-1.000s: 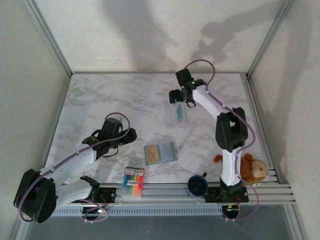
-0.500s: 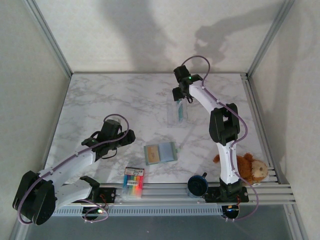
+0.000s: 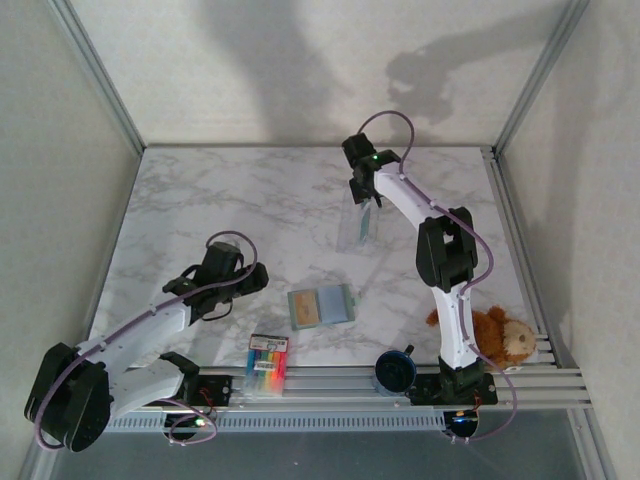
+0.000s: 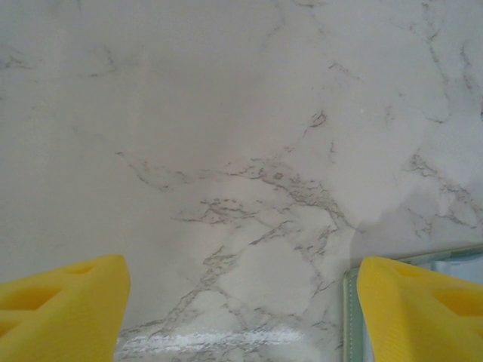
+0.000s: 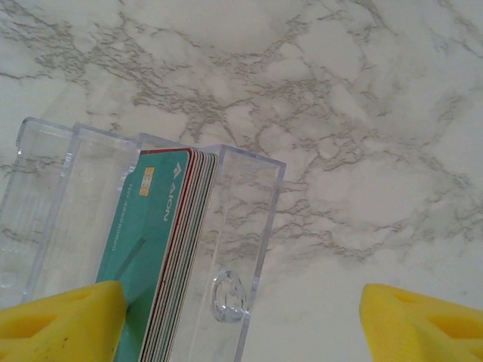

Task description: Put the credit cards into the card holder

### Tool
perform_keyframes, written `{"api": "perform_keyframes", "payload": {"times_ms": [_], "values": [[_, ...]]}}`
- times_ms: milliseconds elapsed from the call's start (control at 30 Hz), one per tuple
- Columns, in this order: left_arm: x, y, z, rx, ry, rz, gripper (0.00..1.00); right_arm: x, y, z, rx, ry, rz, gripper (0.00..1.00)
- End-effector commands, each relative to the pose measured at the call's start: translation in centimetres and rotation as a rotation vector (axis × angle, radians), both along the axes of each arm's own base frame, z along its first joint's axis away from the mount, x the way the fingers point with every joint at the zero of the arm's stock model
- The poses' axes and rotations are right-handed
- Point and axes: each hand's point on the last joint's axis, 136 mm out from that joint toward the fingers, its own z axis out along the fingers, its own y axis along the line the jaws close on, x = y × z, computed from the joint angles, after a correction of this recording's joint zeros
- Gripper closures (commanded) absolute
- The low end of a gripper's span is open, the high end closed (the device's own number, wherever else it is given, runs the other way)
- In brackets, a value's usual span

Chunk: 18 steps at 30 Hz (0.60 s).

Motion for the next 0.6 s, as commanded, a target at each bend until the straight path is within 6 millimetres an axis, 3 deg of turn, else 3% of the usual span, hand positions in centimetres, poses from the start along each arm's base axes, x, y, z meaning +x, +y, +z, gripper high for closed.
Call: {"api": "perform_keyframes", "payload": {"times_ms": [0,167,567], "values": [[-0.61,0.76,-0.38,0.019,0.013,0.017,0.22,0.02,-0.60,0.38,-0.083,-0.006,-0.020,0.19],[-0.69,0.72,-0.21,0.006,0.005,0.017,0.22,-0.10,-1.32,0.59,-0.152,-0.012,-0.036,0.23],[-0.76,0.63,-0.50,0.003,0.009,0.013,0.23,-0.46,-0.65,0.12,-0.144,0.019,-0.019,0.57]]}}
